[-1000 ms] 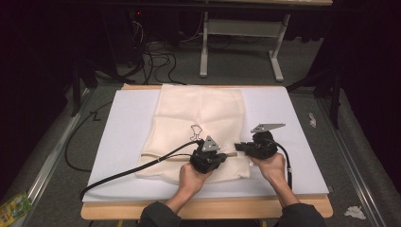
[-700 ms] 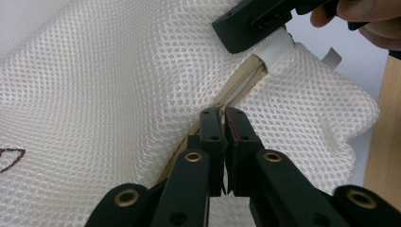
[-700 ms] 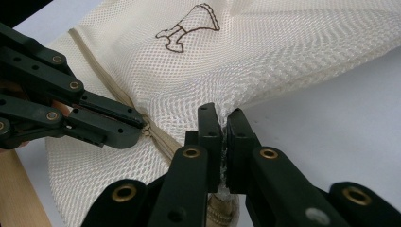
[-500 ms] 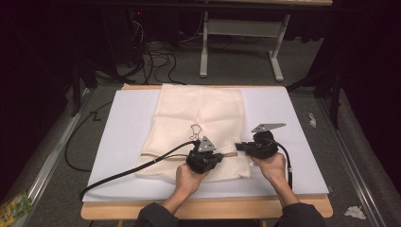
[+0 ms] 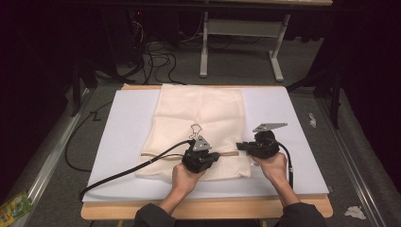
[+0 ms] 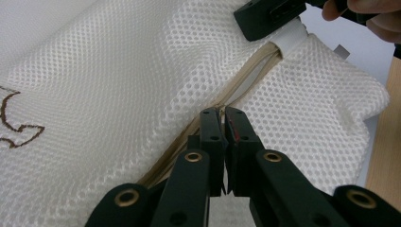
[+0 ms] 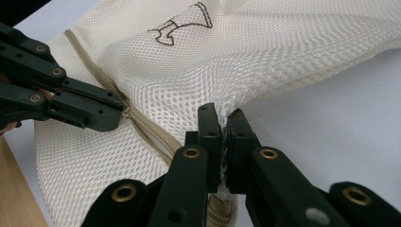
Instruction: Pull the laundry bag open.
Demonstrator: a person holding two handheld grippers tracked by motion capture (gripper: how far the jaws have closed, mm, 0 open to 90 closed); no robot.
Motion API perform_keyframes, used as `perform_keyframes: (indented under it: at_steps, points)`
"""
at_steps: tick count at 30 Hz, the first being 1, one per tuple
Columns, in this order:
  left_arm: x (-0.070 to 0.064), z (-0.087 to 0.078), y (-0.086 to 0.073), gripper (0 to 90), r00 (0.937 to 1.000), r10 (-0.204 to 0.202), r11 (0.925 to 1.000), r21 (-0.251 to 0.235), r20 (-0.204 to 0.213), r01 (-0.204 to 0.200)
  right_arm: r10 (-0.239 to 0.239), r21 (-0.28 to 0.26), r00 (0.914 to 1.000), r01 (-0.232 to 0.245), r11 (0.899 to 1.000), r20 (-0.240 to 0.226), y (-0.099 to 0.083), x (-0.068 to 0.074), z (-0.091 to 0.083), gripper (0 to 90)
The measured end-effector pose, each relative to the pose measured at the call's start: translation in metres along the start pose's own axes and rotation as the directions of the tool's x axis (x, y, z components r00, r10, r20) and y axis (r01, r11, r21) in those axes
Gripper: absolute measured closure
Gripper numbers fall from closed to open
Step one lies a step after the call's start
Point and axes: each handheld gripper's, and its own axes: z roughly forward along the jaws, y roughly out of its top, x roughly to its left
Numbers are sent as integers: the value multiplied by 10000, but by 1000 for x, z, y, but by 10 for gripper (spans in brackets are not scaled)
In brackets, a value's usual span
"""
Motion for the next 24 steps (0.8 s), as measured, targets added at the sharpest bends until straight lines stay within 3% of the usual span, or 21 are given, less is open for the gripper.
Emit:
perform_keyframes:
  at_steps: [7, 24]
  points:
    - [3, -11, -1, 874, 9998, 100, 9999, -94, -153, -102, -80, -32, 10000, 80, 10000, 42, 2, 1, 0, 889]
    - [11, -20, -4, 874, 9996, -76, 9998, -191, -280, 70, -49, -52, 10000, 49, 10000, 38, 2, -1, 1, 889]
